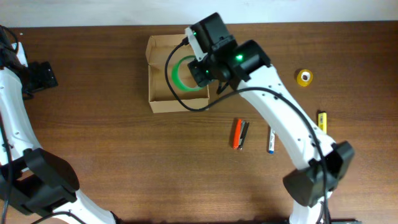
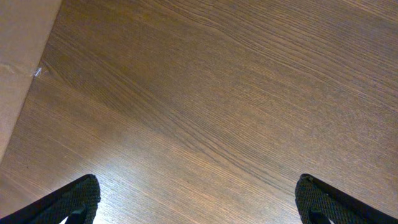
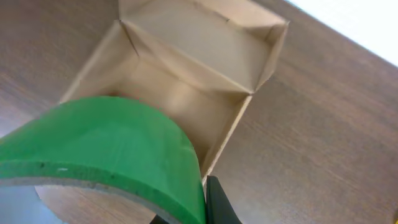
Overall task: Pack container
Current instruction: 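Carry the green tape roll over the box and lower it inside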
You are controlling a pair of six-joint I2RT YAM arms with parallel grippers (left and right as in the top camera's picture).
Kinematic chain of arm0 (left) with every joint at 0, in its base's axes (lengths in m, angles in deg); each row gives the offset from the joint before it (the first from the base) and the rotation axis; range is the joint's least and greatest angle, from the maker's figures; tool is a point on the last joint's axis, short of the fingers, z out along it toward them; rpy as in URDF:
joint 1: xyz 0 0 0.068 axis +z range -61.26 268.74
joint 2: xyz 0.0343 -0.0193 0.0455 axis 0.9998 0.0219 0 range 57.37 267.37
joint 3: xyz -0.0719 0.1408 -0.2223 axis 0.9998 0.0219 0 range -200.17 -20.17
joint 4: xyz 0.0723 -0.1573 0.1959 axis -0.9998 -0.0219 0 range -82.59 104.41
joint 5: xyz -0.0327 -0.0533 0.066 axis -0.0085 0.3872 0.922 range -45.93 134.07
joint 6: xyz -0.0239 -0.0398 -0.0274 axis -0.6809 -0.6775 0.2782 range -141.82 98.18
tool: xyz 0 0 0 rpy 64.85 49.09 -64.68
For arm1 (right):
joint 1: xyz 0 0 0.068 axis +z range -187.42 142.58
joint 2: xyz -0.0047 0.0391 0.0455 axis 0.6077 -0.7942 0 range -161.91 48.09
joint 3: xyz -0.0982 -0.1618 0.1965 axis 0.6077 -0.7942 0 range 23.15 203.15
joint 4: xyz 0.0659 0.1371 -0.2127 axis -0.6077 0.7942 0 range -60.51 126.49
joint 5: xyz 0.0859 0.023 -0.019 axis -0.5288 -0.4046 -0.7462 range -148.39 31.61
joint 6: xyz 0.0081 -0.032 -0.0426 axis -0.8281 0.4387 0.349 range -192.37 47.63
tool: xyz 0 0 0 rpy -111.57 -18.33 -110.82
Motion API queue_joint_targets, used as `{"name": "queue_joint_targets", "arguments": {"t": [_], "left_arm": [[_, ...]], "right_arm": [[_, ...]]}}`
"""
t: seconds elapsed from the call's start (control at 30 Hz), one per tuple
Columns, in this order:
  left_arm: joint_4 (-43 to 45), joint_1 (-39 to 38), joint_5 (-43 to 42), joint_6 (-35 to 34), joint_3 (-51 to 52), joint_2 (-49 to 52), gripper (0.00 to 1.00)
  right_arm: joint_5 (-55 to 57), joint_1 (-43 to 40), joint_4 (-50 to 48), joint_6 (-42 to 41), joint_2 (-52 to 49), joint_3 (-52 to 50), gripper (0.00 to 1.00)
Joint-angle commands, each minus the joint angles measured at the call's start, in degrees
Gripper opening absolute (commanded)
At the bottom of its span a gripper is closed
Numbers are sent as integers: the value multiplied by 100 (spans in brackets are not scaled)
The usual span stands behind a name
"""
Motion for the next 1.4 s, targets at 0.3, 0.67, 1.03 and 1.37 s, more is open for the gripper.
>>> {"name": "queue_joint_targets", "arguments": {"t": [0.3, 0.67, 1.03, 1.37], "left_arm": [[-2, 4, -61, 111, 55, -42, 100], [-2, 4, -61, 111, 55, -42, 100], [-2, 4, -61, 111, 55, -42, 100], [0, 4, -63, 111, 55, -42, 100]], "right_arm": [[87, 4, -214, -31, -1012, 79, 4], [92, -46, -426, -24, -1506, 79, 4], [-197, -210, -586, 59, -1521, 149, 3], [-555, -205, -662, 85, -1360, 780, 4]]}}
